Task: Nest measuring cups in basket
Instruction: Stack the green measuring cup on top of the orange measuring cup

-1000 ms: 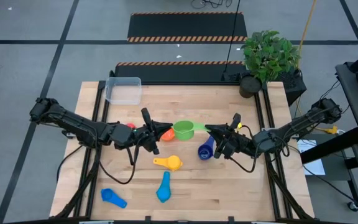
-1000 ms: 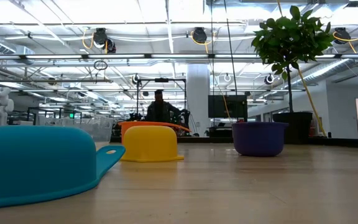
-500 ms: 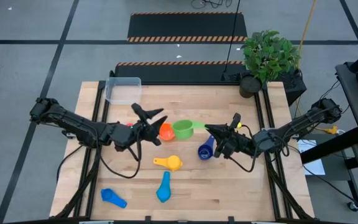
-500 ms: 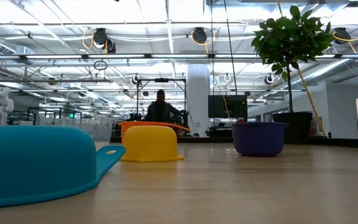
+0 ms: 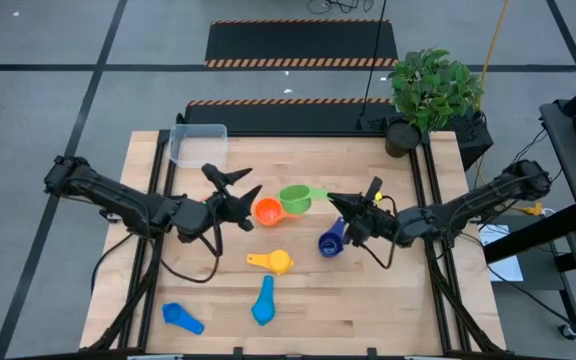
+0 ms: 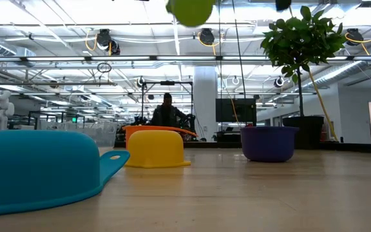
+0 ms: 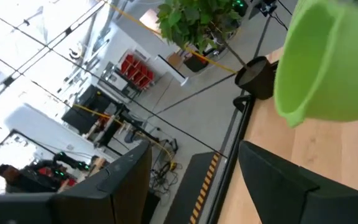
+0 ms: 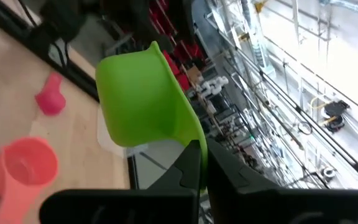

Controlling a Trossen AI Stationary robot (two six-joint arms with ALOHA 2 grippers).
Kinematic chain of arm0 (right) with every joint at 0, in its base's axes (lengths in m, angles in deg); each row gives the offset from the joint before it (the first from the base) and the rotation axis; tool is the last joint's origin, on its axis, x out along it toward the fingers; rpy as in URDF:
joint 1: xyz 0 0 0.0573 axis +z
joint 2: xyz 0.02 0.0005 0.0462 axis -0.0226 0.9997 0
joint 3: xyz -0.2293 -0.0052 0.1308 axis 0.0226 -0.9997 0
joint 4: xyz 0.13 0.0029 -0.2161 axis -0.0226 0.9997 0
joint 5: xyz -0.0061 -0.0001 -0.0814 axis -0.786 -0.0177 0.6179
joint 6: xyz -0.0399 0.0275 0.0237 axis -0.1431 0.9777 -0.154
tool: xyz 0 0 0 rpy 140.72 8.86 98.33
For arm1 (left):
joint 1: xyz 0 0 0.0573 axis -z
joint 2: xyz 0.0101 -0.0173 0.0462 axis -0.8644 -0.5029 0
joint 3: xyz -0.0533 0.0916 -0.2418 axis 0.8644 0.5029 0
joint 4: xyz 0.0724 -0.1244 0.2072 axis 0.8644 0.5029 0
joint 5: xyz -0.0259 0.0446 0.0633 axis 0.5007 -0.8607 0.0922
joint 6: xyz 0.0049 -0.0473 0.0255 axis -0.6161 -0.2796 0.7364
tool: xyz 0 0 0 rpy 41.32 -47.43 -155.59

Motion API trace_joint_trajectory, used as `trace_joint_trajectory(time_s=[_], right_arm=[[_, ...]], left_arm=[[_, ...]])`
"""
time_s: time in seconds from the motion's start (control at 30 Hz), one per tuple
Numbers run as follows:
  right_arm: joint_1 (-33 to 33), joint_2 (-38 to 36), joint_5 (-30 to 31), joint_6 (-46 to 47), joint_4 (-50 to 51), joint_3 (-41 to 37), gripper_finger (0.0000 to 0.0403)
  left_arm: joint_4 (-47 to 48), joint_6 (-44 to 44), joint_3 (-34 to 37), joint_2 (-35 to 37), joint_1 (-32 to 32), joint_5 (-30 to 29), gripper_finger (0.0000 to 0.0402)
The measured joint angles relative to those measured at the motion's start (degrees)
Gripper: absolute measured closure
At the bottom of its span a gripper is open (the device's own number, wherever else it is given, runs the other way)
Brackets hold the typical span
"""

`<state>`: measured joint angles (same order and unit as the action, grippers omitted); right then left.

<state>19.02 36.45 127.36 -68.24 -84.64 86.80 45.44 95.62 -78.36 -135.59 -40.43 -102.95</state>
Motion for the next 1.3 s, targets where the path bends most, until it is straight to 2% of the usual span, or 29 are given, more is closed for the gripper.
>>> trace_joint_trajectory(time_s=[0.1,0.33,0.47,0.63,0.9,1.03,1.13,1.3], right_arm=[[-2.2,0.0,-4.6,0.0,0.0,-1.5,0.0402],[-8.4,0.9,-21.2,6.2,0.1,-3.1,0.0403],[-10.9,2.5,-27.3,8.9,-0.2,-3.1,0.0403],[-12.7,7.7,-29.2,6.5,-3.1,-3.1,0.0403],[-14.5,20.1,-29.5,-8.3,-16.3,-3.1,0.0403],[-16.7,23.7,-31.2,-8.9,-21.6,-3.1,0.0403],[-18.3,25.6,-34.0,-8.4,-22.8,-3.1,0.0403],[-20.0,28.9,-34.0,-9.0,-22.9,-2.2,0.0403]], left_arm=[[4.1,-3.7,0.0,2.9,0.0,0.4,0.0158],[14.4,-11.9,0.0,9.0,-0.1,2.3,0.0158],[16.8,-14.4,0.0,10.6,-0.1,2.3,0.0158],[16.9,-14.8,0.0,10.9,-0.1,2.3,0.0158],[16.8,-14.6,0.0,10.7,-0.1,4.1,0.0158],[16.8,-14.9,0.0,10.7,-0.1,4.3,0.0158],[16.8,-15.9,0.0,10.7,-0.1,5.3,0.0158],[16.8,-17.7,0.0,10.7,-0.1,5.8,0.0158]])
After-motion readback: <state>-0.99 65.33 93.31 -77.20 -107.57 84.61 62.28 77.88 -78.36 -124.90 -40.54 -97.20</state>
